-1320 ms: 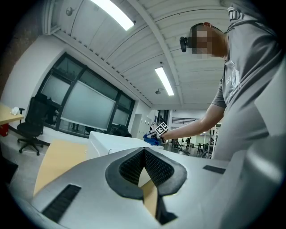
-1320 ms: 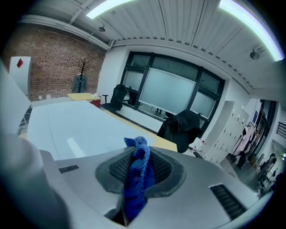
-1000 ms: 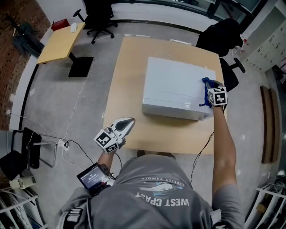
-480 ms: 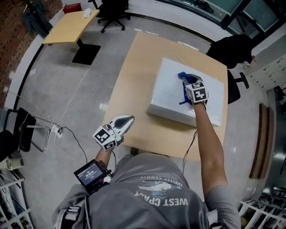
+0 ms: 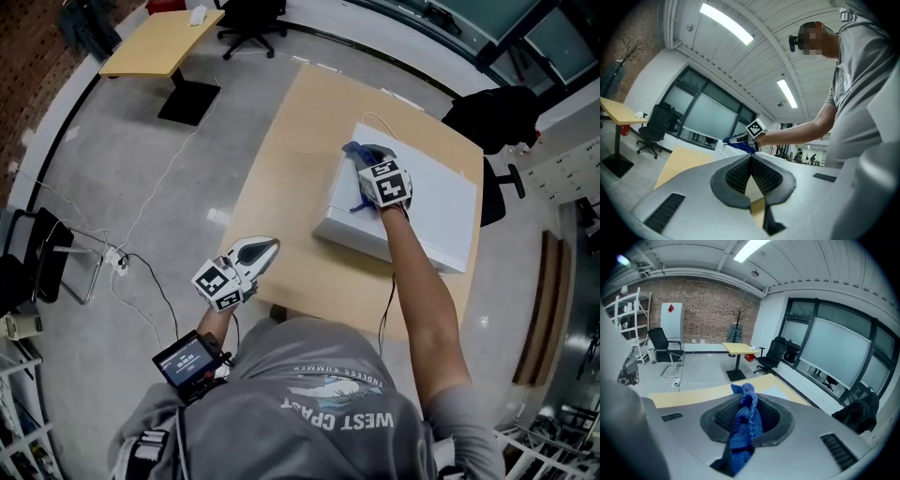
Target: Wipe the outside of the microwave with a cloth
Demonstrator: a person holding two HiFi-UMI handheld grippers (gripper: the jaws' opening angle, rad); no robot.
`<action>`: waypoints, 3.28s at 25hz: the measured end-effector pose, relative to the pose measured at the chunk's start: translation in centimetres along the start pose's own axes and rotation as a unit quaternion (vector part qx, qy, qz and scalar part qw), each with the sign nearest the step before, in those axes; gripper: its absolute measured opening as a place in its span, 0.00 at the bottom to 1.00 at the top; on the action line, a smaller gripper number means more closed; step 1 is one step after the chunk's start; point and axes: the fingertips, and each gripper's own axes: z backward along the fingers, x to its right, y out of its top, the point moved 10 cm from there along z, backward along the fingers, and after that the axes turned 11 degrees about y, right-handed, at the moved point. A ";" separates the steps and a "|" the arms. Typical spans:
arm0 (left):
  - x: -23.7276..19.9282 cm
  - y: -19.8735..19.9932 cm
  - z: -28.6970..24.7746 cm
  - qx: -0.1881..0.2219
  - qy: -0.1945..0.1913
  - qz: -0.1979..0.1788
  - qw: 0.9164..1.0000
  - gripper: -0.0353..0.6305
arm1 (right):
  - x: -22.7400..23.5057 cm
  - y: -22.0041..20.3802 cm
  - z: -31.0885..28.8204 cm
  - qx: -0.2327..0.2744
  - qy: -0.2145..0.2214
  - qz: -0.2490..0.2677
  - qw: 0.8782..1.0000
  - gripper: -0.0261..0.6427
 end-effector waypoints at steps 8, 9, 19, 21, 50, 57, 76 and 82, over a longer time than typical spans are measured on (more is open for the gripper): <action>-0.1 0.1 -0.1 -0.001 0.001 0.001 1.000 0.09 | -2.2 1.7 -1.6 0.024 0.040 -0.006 0.999 0.14; -0.1 0.1 -0.1 -0.002 0.002 0.001 1.000 0.09 | -2.2 1.8 -1.7 0.025 0.041 -0.006 0.999 0.14; 0.2 0.2 -0.1 -0.005 -0.001 0.002 1.000 0.09 | -3.5 2.7 -2.0 0.053 0.085 0.010 0.995 0.14; 0.2 0.2 -0.2 -0.005 -0.001 0.002 1.000 0.09 | -3.6 2.7 -2.1 0.058 0.088 0.007 0.994 0.14; 1.6 3.0 -7.1 -0.017 0.021 -0.036 0.999 0.09 | 9.0 -5.8 27.3 0.319 -0.076 -0.126 0.936 0.14; 4.3 3.3 -9.2 -0.036 0.044 -0.046 0.997 0.09 | 14.1 -16.6 34.7 0.298 -0.163 -0.183 0.922 0.14; 10.7 1.6 -14.2 -0.083 0.090 -0.046 0.991 0.09 | 16.7 -33.3 30.5 0.254 -0.100 -0.292 0.917 0.14; 12.3 0.8 -15.2 -0.097 0.103 -0.048 0.989 0.09 | 16.6 -37.2 29.1 0.255 -0.090 -0.337 0.902 0.14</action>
